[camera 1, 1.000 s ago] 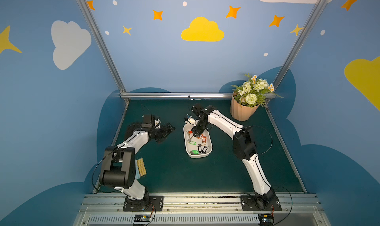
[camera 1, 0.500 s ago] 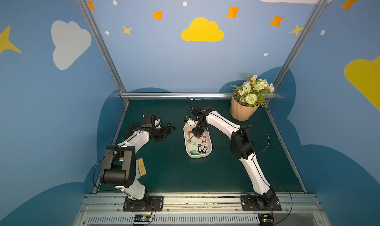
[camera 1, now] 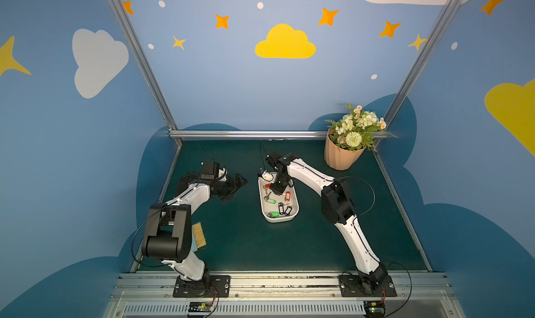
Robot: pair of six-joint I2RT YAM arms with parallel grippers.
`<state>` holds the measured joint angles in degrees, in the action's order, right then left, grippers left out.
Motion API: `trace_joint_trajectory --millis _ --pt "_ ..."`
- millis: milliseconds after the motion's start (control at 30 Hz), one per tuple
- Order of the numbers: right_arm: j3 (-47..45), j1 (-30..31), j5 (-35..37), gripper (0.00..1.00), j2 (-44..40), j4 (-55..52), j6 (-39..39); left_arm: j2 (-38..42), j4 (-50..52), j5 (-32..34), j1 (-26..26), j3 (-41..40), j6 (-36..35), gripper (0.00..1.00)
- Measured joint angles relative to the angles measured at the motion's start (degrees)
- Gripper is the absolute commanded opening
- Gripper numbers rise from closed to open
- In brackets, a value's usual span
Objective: Take the keys out of the storage box
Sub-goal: Pick up the key from the storage box, then place the key at the center of the board.
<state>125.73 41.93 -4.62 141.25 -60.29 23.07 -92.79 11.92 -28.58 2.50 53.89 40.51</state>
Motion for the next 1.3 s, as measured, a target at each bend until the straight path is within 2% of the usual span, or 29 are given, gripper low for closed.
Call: trace_joint_trajectory --millis 100,400,667,933,1133,1300 --pt "0.00 0.11 0.55 0.00 0.00 0.00 -0.11 0.00 0.00 -0.04 0.00 0.00 -0.02 1.00" --pt "-0.07 0.17 0.46 0.00 -1.51 -0.17 -1.20 0.07 -0.02 0.07 -0.07 1.29 -0.22 1.00" --pt "-1.09 -1.57 -2.84 0.00 -12.28 -0.37 -6.38 3.63 -1.14 1.79 -0.15 0.50 -1.33 1.00" --pt "-1.07 -10.05 -2.01 0.00 -18.82 -0.11 -13.31 9.22 -1.64 4.68 -0.15 0.31 -4.79 1.00" --pt "-1.07 -15.63 3.30 0.00 -17.64 0.00 -14.19 10.88 -0.92 6.21 -0.15 -0.28 -6.47 1.00" --pt "-1.07 -17.09 5.81 0.00 -13.46 0.04 -14.03 12.11 -0.39 7.02 -0.15 -1.79 -6.95 1.00"
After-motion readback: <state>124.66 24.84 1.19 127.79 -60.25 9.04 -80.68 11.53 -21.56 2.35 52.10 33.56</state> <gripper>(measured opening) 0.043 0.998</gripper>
